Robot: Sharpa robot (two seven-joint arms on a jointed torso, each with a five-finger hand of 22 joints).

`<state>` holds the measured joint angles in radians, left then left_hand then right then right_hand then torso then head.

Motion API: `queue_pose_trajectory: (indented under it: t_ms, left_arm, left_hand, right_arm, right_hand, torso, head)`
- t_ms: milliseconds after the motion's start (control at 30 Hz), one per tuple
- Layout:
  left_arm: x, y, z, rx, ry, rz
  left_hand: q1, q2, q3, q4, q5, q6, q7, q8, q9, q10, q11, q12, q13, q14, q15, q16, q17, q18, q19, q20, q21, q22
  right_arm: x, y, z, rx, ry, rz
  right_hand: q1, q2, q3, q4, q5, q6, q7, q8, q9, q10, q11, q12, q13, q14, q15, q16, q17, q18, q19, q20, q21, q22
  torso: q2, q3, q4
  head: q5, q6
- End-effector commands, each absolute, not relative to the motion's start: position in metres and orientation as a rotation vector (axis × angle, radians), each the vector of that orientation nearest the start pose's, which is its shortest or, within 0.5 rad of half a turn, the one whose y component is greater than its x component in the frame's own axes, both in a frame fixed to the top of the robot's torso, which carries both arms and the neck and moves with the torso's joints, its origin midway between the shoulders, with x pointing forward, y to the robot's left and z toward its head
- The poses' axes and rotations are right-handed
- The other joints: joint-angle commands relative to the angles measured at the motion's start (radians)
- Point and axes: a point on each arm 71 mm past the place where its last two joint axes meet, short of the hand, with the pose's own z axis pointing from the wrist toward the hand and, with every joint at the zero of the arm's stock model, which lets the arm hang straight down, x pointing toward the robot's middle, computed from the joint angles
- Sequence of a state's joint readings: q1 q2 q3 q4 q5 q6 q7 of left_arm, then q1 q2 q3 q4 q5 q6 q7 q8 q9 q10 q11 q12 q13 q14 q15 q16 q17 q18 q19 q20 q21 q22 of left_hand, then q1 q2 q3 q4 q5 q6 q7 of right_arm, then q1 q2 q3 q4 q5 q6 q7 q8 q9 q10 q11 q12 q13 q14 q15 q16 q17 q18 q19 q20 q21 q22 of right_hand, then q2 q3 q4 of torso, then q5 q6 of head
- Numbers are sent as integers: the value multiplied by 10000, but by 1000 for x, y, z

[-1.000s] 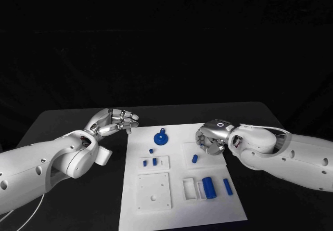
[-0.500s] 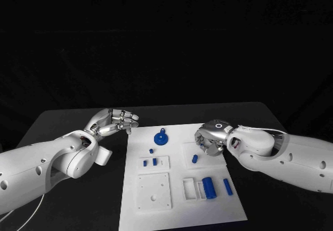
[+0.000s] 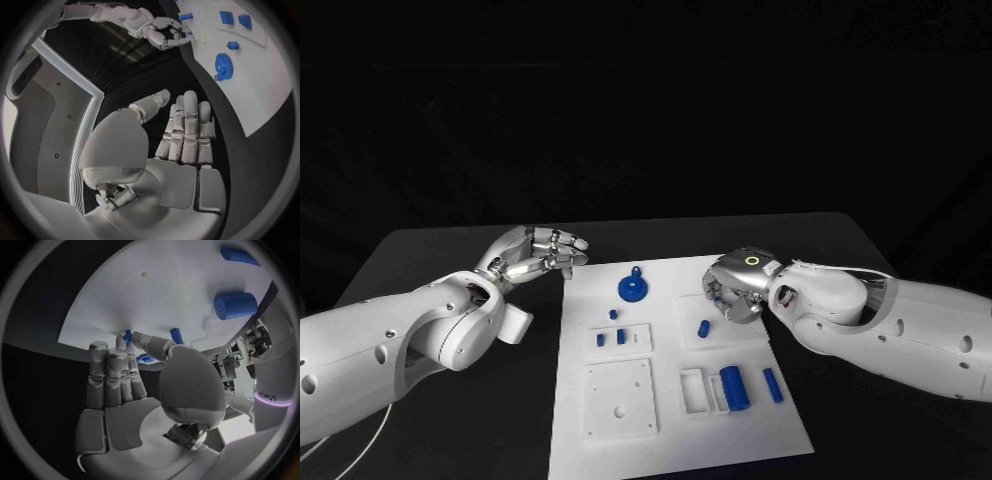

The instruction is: Assemble the parts on the task board

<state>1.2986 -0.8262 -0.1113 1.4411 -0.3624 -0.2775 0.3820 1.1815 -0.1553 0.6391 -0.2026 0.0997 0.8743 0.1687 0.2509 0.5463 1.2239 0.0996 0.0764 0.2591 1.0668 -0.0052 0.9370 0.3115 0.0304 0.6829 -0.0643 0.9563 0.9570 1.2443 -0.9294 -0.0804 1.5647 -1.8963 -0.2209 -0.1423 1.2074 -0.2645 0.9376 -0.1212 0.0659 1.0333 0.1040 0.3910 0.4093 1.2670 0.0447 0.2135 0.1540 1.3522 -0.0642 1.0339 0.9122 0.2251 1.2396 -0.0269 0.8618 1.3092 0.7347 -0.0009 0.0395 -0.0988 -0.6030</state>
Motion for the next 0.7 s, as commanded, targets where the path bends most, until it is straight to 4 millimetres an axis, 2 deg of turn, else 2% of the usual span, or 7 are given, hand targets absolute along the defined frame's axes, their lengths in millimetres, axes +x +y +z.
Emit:
queue_pose_trajectory:
  t_ms: [33,500,700]
  left_arm:
    - [508,215,-154,-6406,15043,-14216]
    - [510,217,-154,-6422,14986,-14147]
    - [511,218,-154,-6435,14952,-14101]
  left_hand:
    - [-76,29,-15,-37,-25,-80,0,68,-13,-21,6,-55,8,46,3,-72,18,-13,50,-382,-56,-9]
    - [-91,45,-20,-37,-19,-73,-2,78,-14,-29,10,-58,8,52,7,-91,32,-17,56,-378,-64,-7]
    - [-94,45,-22,-40,-17,-74,-2,80,-15,-35,12,-61,7,55,8,-98,38,-17,57,-378,-67,-6]
  right_arm:
    - [477,-224,-173,-5616,15684,3374]
    - [477,-227,-158,-5209,15581,3652]
    - [472,-223,-149,-4709,15455,4380]
  right_hand:
    - [91,-41,47,9,11,81,19,60,14,358,-55,37,52,-178,-88,66,-13,367,38,-66,55,188]
    - [74,-61,78,65,12,97,15,56,15,385,-61,23,80,-181,-94,80,-36,367,40,-67,67,184]
    - [67,-64,84,83,19,100,15,54,15,391,-62,17,88,-185,-96,82,-45,367,37,-67,69,183]
  torso:
    - [-1,3,-7]
    - [-1,-2,-8]
    - [-5,-1,-13]
  head:
    - [-7,-7]
    - [8,-19]
    - [52,-15]
